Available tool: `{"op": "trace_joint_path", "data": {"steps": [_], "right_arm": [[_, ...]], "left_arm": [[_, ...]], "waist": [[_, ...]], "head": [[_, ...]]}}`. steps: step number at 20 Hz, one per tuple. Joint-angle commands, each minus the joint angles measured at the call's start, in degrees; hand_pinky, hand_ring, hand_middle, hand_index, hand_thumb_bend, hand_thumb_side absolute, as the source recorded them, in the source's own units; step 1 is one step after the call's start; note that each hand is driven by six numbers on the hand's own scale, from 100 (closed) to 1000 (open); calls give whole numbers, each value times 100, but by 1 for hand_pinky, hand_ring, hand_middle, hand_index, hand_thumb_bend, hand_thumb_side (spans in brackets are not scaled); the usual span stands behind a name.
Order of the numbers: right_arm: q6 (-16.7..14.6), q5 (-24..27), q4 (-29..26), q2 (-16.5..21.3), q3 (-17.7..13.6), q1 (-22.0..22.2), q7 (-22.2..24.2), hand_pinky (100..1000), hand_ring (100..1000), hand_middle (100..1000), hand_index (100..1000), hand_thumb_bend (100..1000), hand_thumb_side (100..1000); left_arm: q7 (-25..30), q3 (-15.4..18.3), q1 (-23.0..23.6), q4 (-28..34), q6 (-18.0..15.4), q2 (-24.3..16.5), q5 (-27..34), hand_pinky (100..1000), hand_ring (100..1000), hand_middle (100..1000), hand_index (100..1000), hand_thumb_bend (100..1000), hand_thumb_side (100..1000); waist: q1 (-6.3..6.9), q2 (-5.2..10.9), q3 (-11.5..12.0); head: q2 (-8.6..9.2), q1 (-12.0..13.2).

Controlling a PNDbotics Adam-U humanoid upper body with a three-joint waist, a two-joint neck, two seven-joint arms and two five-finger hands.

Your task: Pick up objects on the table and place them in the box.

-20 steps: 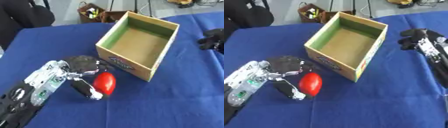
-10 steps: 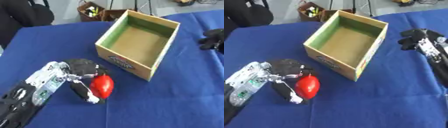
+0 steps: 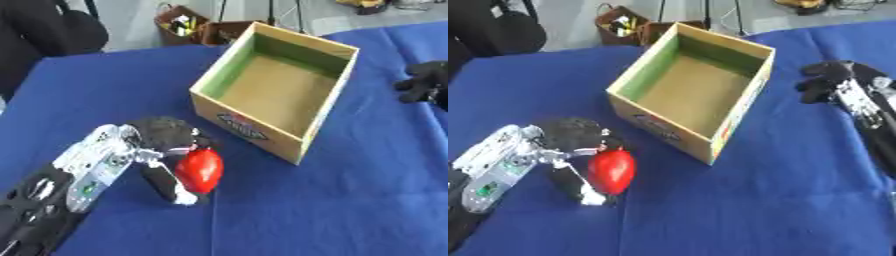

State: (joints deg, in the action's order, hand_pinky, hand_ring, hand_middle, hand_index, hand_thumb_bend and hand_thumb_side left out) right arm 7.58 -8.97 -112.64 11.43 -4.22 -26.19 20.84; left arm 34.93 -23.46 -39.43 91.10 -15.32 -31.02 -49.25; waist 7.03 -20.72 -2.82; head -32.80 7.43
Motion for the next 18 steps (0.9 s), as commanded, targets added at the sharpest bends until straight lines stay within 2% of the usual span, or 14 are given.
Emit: {"op": "trace_joint_path", "data": {"steps": [1,3,4,6,10,14,16,18], "right_arm": [[-9,24,-51,102,-2,-49,24,730,750,490,756,100,840],[-8,26,-49,103,0,-45,30,730,750,490,756,100,840],[-8,27,-49,104,0,-45,33,730,751,490,756,100,841],[-7,28,-49,103,0,-45,36,730,751,490,756,100,840],[-10,31,-48,101,0,-52,41,730,751,490,756,100,840],[-9,35,-46,96,2,-49,47,730,751,491,756,100,841],[-10,37,-46,91,4,-49,50,731,751,491,756,100,841],[-8,39,-47,86,4,-43,50,731,751,491,756,100,841]], "left_arm": [[-55,47,-87,15,45,-73,-16,100,394,580,914,328,550],[-63,45,-95,26,83,-80,3,100,397,551,889,308,530],[-69,42,-100,40,98,-85,4,100,390,529,871,286,558],[-93,43,-110,76,124,-91,-1,100,369,493,843,271,511],[-197,43,-113,85,204,-97,-56,100,339,446,802,225,485],[-333,51,-123,105,280,-100,-96,100,320,444,778,146,395],[-416,60,-124,156,318,-109,-135,100,325,450,778,141,379],[-488,72,-126,225,342,-125,-175,100,347,463,781,146,314]], "waist": [[-14,96,5],[-13,98,9],[-13,99,10],[-13,99,10],[-16,98,7],[-17,106,14],[-18,113,16],[-18,126,23]], "head": [[63,24],[66,22],[69,20],[75,15],[86,12],[84,9],[85,7],[82,5]]}}
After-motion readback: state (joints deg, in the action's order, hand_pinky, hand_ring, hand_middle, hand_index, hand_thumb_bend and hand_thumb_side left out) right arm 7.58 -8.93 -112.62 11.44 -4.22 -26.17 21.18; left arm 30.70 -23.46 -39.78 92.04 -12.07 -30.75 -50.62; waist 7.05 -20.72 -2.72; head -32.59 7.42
